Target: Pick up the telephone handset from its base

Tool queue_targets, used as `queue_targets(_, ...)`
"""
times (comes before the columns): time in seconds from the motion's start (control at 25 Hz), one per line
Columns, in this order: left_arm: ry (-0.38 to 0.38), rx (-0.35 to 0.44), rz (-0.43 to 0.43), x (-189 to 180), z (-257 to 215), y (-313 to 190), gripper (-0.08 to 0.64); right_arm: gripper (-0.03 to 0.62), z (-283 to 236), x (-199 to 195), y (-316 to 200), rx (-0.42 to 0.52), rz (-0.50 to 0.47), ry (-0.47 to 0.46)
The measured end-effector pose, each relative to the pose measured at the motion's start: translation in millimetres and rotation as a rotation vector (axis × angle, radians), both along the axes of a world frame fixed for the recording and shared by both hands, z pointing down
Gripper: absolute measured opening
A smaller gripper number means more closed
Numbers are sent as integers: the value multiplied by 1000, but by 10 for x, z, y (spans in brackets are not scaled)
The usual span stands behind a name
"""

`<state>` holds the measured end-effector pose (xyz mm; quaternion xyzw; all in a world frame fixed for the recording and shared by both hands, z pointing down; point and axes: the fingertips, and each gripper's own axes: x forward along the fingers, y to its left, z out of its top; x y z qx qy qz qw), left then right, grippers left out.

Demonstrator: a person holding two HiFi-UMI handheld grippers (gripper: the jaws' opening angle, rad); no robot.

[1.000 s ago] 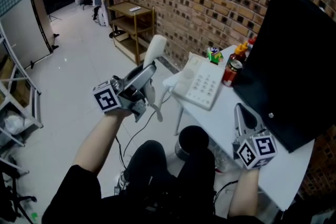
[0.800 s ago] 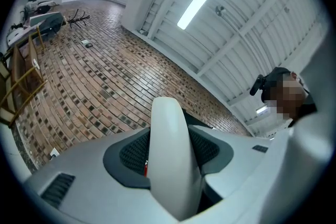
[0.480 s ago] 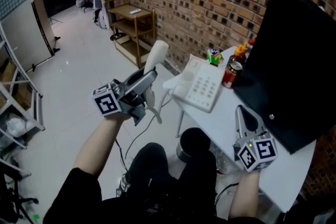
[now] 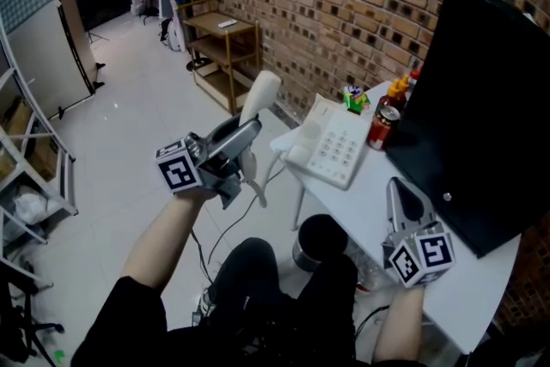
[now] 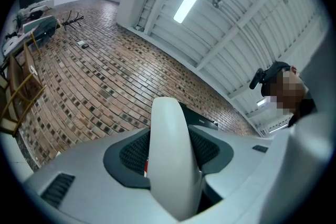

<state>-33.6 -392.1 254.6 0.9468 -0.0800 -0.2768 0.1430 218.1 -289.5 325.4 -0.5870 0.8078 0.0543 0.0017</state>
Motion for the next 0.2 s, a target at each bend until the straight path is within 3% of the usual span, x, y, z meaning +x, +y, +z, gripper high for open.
queue_targets(0.2, -17, 14, -6, 24, -10, 0, 218, 8, 16, -2, -18, -5, -9, 0)
